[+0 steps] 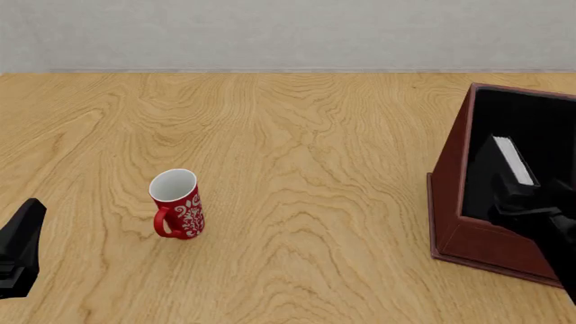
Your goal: Pick up the book and place it in the left compartment of the caddy.
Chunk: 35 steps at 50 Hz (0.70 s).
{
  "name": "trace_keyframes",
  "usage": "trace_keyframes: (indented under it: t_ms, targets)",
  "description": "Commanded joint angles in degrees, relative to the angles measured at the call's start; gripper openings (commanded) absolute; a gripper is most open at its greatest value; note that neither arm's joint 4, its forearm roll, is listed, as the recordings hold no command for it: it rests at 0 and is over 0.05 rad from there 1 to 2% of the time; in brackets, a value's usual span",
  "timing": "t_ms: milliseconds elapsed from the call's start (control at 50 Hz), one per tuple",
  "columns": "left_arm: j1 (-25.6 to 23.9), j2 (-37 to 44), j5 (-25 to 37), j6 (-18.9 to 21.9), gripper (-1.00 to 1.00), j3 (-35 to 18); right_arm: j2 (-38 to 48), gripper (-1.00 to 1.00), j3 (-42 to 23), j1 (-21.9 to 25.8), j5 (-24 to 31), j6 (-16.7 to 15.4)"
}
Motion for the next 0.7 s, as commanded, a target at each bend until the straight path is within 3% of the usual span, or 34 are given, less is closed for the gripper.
trace_keyframes:
  t_ms: [20,420,700]
  targets:
    - [0.0,0.0,0.0,0.0,1.0,0.0,0.6,1.0,-0.1,-0.1,-0.6,0.6]
    - [0.0,0.0,0.0,0.0,1.0,0.0,-0.6,1.0,-0.1,0.1,0.6,0.4]
    - [0.0,0.0,0.0,0.0,1.0,0.0,-9.5,1.0,-0.1,0.3,8.1,-0.1]
